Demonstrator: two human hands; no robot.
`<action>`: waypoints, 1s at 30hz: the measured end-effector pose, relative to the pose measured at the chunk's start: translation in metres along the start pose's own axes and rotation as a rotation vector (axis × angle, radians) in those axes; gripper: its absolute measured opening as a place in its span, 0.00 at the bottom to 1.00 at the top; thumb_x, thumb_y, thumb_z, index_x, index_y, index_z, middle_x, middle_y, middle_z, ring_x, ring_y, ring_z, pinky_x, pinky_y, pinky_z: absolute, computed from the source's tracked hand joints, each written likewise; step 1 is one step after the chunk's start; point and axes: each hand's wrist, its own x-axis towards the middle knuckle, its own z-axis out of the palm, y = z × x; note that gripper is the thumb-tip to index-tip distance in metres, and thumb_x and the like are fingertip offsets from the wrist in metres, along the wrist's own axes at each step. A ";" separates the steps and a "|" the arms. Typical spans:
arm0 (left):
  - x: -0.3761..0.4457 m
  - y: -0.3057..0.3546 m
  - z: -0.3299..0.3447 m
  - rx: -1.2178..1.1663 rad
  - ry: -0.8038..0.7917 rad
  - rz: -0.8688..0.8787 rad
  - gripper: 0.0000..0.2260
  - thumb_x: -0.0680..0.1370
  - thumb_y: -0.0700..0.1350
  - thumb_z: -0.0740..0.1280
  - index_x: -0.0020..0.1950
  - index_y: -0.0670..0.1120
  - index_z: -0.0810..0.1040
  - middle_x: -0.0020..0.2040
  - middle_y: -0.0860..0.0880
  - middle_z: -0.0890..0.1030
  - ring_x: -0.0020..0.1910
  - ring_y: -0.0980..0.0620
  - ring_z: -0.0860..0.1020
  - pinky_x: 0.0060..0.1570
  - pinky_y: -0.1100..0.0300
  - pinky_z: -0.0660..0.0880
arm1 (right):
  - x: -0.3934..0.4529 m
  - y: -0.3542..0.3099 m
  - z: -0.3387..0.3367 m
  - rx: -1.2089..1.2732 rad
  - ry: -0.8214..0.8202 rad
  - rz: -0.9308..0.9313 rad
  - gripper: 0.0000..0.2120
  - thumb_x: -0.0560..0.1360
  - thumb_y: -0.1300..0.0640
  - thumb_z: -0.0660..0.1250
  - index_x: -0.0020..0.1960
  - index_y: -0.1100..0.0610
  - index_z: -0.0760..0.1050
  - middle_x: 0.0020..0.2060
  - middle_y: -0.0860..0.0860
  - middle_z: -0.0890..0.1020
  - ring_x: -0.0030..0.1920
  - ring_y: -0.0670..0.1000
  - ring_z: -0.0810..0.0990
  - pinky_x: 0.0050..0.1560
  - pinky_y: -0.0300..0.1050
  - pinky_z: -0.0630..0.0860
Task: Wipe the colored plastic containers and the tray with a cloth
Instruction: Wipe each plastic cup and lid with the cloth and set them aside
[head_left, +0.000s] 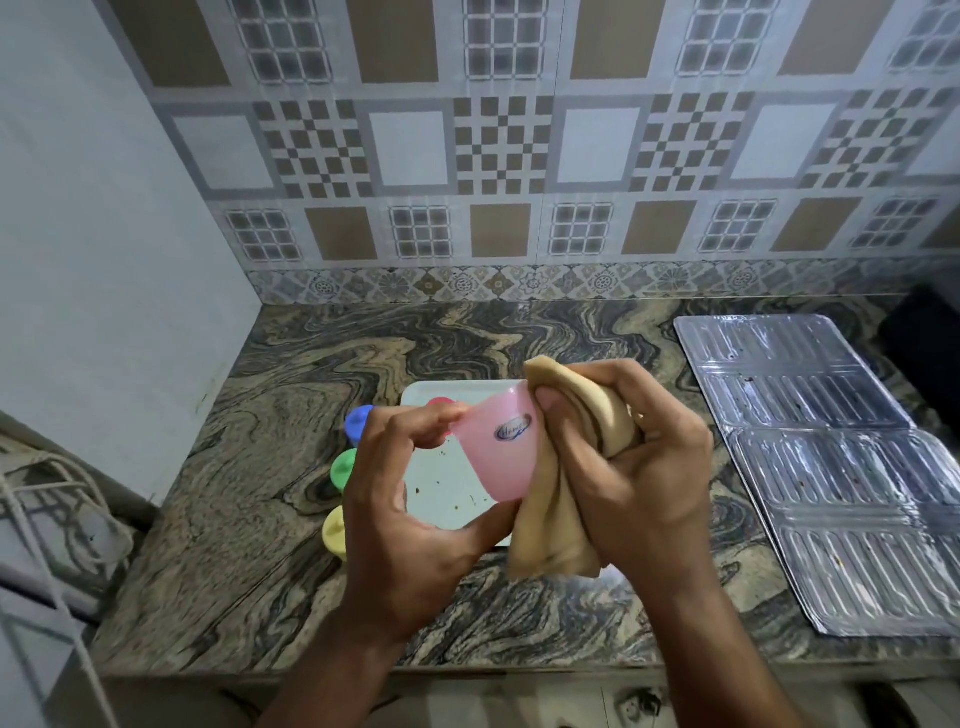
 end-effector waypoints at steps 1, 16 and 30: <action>-0.001 -0.001 0.001 -0.018 0.006 -0.005 0.31 0.64 0.51 0.84 0.63 0.51 0.77 0.57 0.55 0.77 0.56 0.46 0.79 0.56 0.48 0.78 | 0.001 0.004 -0.001 0.017 -0.006 0.027 0.07 0.75 0.58 0.78 0.51 0.49 0.85 0.44 0.44 0.88 0.43 0.45 0.86 0.45 0.44 0.81; 0.008 -0.003 0.010 -0.393 0.007 -0.241 0.30 0.66 0.44 0.83 0.64 0.55 0.75 0.62 0.51 0.82 0.62 0.46 0.81 0.63 0.44 0.78 | -0.028 0.010 -0.006 0.111 -0.027 -0.097 0.07 0.74 0.60 0.76 0.51 0.54 0.83 0.42 0.48 0.84 0.39 0.52 0.84 0.38 0.52 0.79; -0.002 0.000 0.002 -0.282 -0.056 -0.012 0.33 0.64 0.41 0.85 0.65 0.51 0.75 0.60 0.39 0.79 0.62 0.37 0.80 0.60 0.48 0.77 | 0.005 -0.001 -0.003 0.145 -0.033 0.019 0.06 0.74 0.62 0.78 0.50 0.55 0.85 0.42 0.42 0.88 0.42 0.40 0.85 0.43 0.35 0.79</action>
